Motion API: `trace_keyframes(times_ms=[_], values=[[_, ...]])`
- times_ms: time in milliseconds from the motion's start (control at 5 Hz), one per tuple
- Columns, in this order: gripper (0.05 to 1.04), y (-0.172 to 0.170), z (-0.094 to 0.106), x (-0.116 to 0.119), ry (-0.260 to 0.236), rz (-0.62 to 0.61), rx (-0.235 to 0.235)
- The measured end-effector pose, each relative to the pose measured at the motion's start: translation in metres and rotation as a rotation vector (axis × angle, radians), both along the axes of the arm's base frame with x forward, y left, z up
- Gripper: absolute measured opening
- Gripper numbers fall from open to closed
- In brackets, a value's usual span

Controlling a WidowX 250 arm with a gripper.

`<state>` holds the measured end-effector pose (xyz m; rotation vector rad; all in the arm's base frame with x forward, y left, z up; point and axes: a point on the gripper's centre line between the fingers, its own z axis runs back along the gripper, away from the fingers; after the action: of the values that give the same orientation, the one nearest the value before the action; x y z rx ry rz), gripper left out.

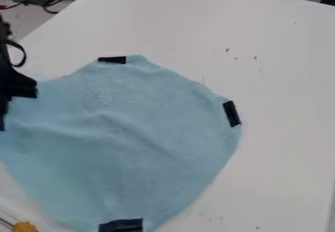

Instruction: Fold the cloth from bottom left to right

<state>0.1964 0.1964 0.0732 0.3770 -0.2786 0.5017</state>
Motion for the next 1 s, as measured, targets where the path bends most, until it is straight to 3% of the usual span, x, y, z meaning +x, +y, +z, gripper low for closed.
trace_keyframes(times_ms=[200,400,600,800,1000], values=[[0.062,-0.038,0.02,0.017,0.009,-0.024,0.003],[0.062,-0.088,0.022,0.033,0.022,-0.056,-0.019],[0.059,-0.136,0.016,0.048,0.029,-0.097,-0.045],[0.084,-0.174,-0.002,0.059,0.074,-0.127,-0.082],[0.245,-0.183,-0.018,0.061,0.117,-0.096,-0.128]])
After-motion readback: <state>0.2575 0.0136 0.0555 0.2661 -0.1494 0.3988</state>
